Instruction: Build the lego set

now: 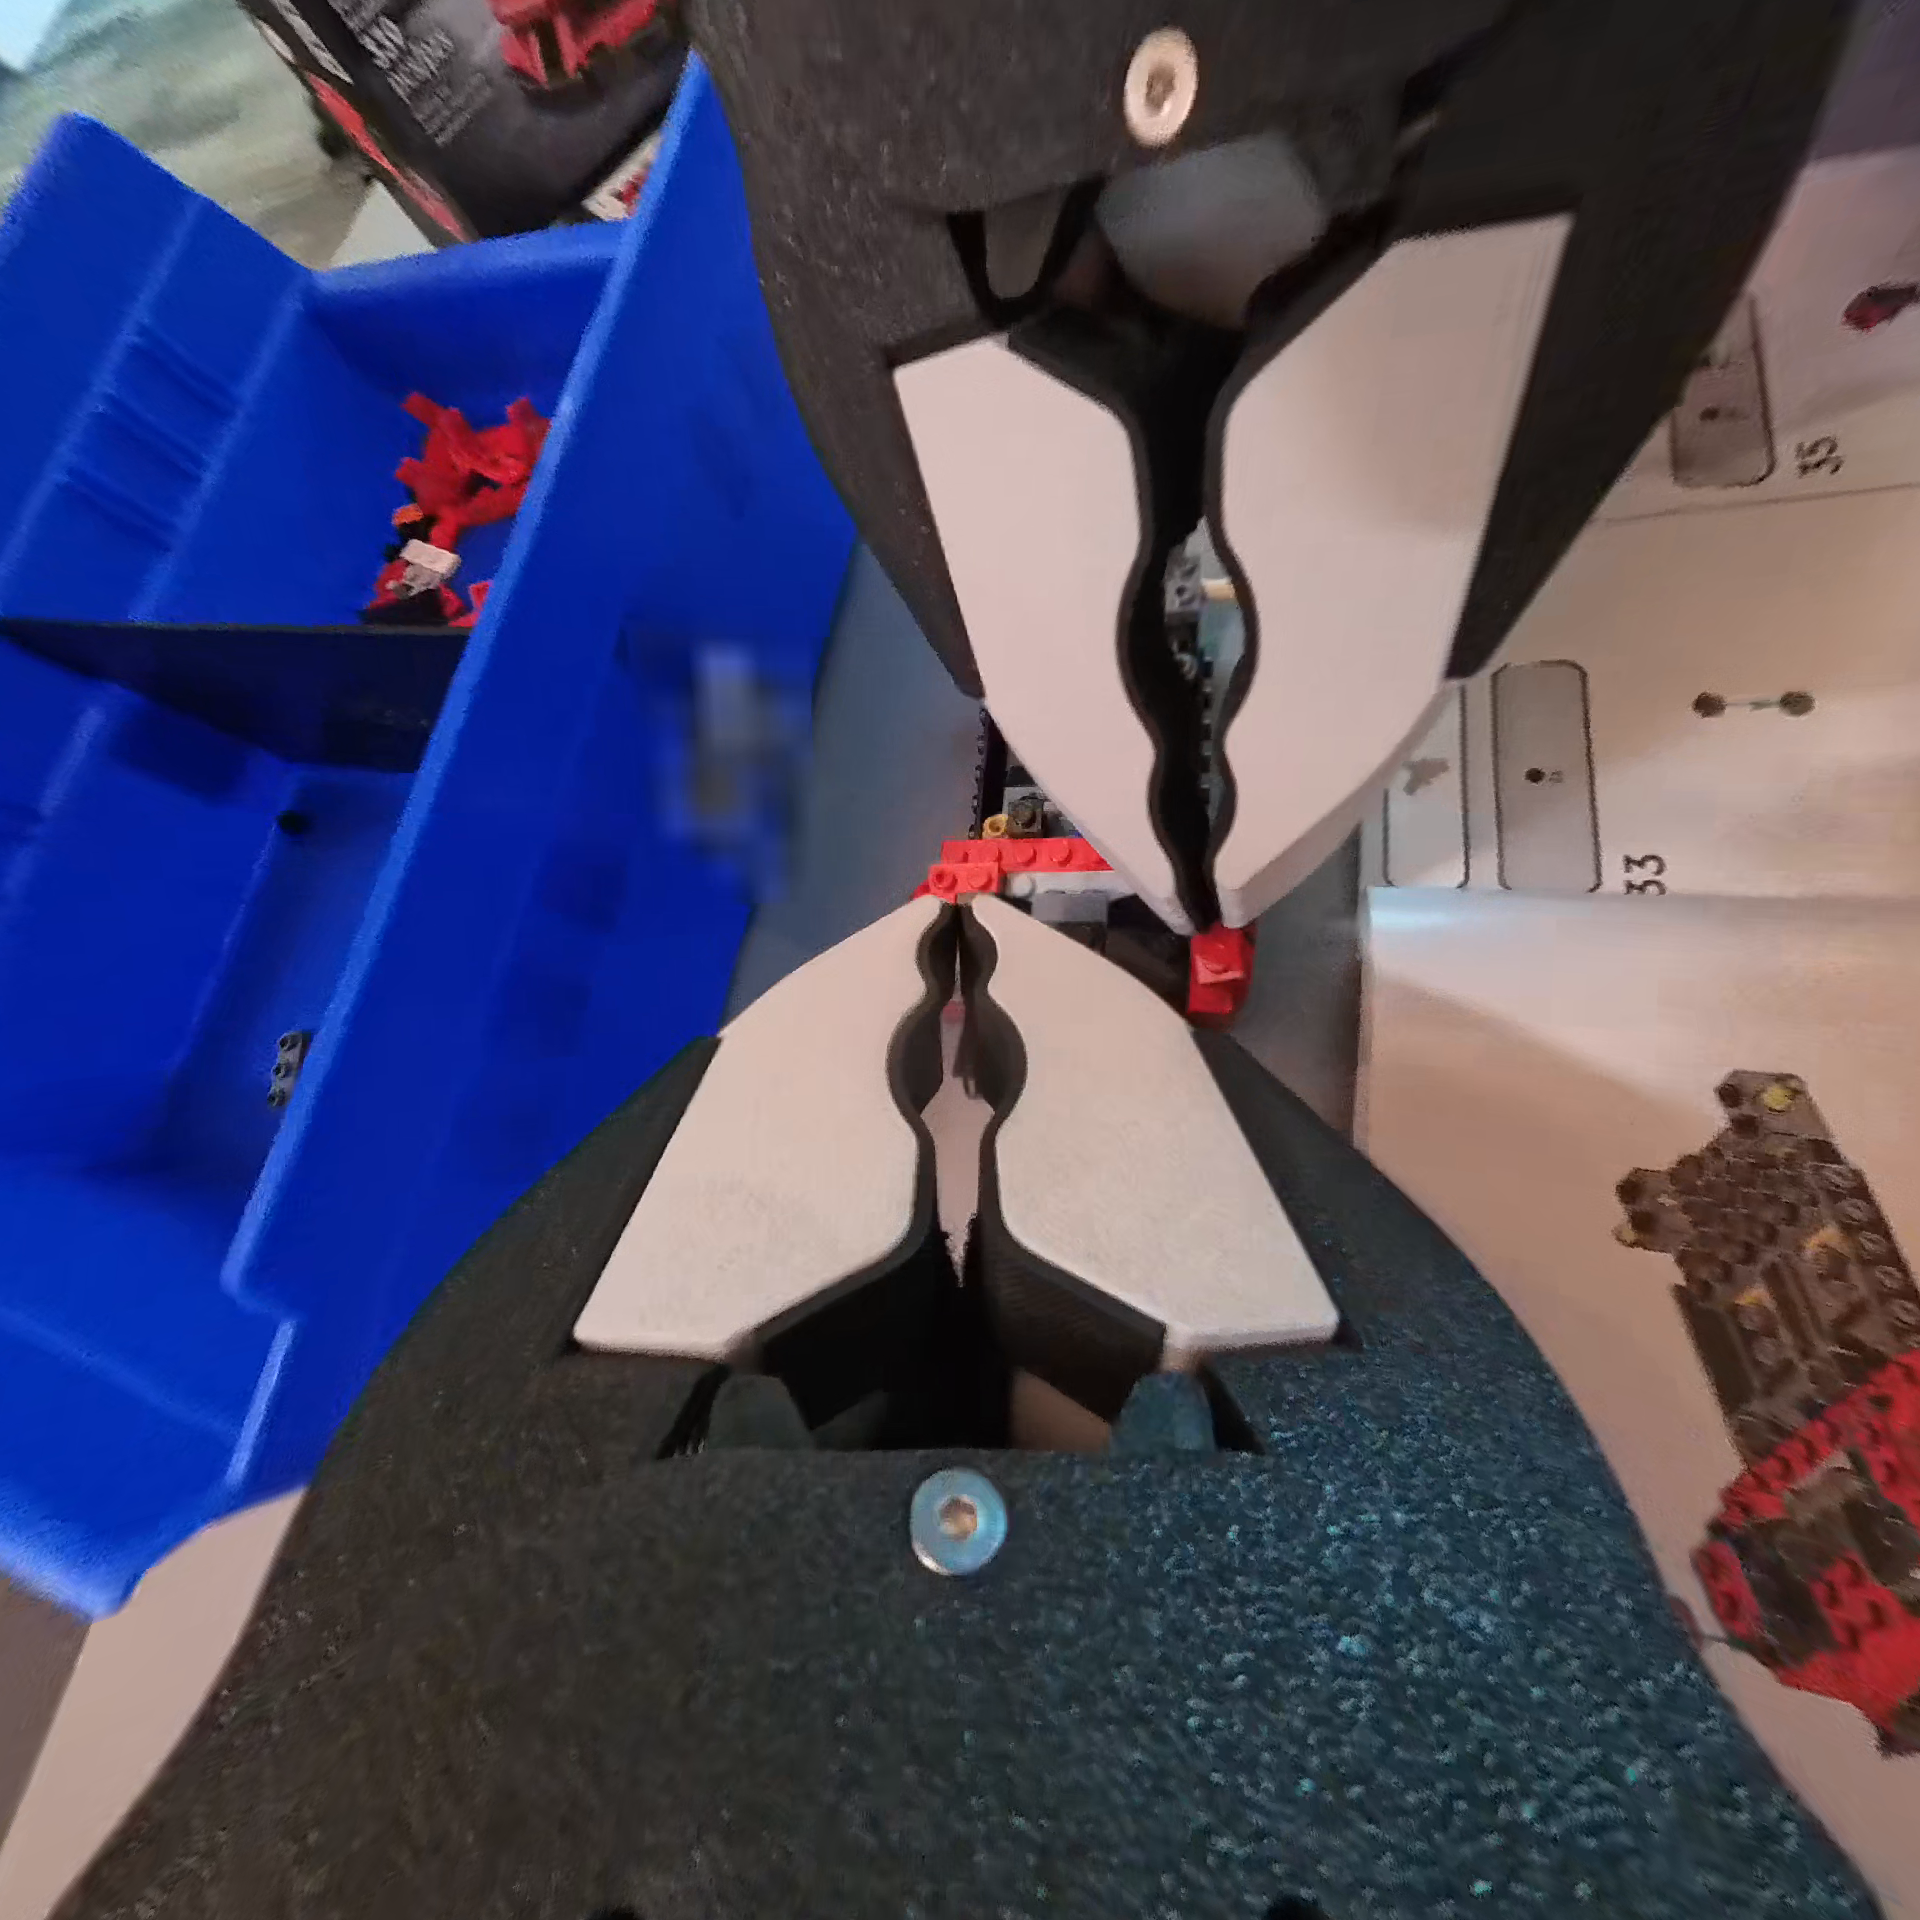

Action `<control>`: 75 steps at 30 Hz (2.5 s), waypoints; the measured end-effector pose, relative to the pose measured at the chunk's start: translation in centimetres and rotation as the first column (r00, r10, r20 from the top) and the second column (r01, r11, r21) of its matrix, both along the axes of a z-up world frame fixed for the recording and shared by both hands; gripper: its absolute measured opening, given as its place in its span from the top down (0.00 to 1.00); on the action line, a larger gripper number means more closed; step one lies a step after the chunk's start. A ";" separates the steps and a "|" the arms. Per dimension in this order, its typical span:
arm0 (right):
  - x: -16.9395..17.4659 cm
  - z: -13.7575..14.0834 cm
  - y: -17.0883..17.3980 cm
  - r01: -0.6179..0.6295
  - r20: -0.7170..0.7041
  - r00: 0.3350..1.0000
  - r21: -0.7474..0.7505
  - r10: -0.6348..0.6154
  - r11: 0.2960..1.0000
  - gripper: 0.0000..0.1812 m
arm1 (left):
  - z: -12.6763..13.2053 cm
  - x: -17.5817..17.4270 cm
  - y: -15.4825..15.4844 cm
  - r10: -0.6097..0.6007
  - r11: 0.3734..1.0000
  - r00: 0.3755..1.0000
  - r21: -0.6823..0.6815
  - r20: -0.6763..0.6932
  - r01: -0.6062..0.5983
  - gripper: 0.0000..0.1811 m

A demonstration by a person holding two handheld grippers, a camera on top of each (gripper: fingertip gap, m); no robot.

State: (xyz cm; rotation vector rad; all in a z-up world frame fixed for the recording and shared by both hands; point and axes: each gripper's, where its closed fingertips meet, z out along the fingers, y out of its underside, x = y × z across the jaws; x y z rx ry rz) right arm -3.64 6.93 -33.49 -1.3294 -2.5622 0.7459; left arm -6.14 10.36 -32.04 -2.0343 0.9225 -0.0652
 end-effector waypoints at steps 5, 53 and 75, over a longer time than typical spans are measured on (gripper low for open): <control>0.1 -0.2 0.4 -0.005 -0.016 1.000 0.045 0.006 0.999 1.00 | -1.5 0.8 0.7 -0.042 0.997 0.999 -0.060 0.005 0.043 1.00; 0.3 -0.7 2.7 0.070 -0.071 0.995 0.016 -0.068 0.997 0.72 | -3.9 -0.9 -2.6 -0.185 0.966 0.981 -0.174 0.049 0.191 0.62; 0.6 -1.1 2.5 0.067 -0.059 0.996 0.024 -0.066 0.997 0.74 | -4.4 0.4 -2.0 -0.226 0.944 0.969 -0.225 0.099 0.243 0.44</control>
